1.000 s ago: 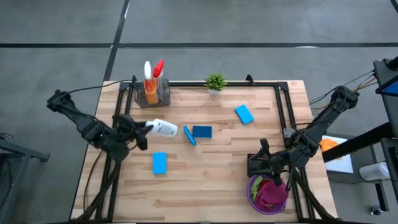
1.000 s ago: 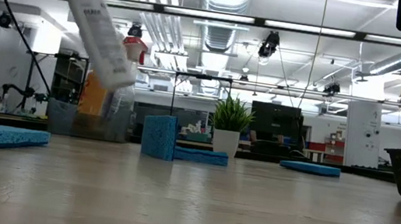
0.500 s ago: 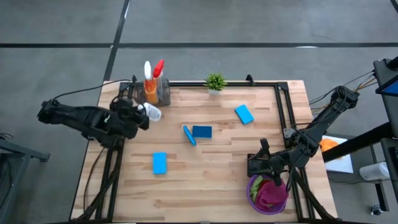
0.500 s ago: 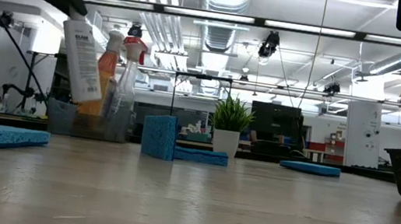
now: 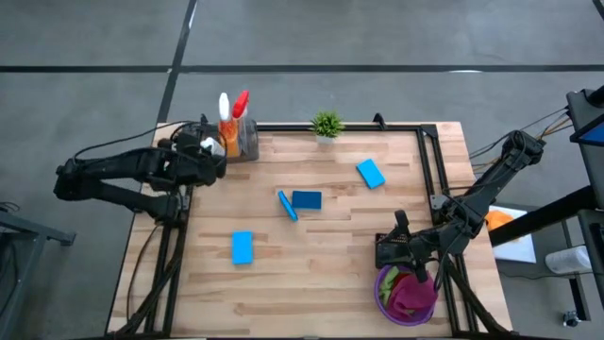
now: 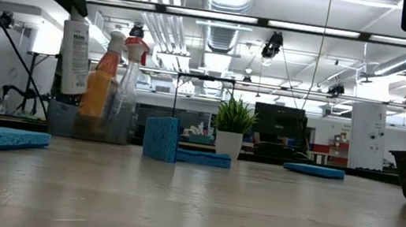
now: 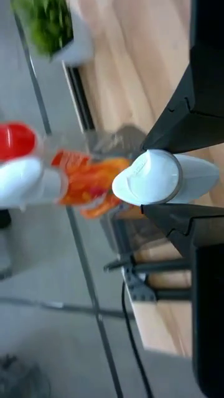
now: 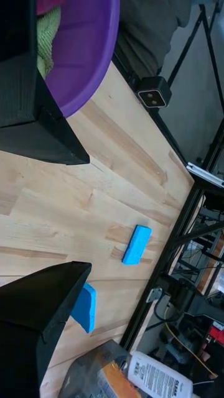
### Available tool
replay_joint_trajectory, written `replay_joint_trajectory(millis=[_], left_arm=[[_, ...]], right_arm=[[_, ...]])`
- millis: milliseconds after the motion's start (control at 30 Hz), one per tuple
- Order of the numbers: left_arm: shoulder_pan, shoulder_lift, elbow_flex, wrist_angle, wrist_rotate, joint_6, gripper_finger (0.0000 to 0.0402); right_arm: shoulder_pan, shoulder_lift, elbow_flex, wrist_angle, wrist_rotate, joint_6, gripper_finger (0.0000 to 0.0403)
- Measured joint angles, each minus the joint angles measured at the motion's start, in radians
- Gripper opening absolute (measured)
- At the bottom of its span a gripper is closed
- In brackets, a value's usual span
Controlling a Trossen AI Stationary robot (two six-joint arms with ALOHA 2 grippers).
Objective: Pick & Place Kitchen Items
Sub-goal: Put the white plastic restorer bottle into the gray bin
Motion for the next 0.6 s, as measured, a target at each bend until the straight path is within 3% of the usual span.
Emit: replay_joint_trajectory(millis=[233, 600], left_arm=[[0.139, 0.009, -0.007, 0.017, -0.002, 0.076, 0.0105], [0.244, 0.010, -0.029, 0.190, -0.002, 0.197, 0.0105]], right_arm=[[0.000, 0.000, 0.000, 0.000, 0.000, 0.000, 0.0265], [0.000, 0.000, 0.000, -0.002, 0.000, 0.000, 0.0265]])
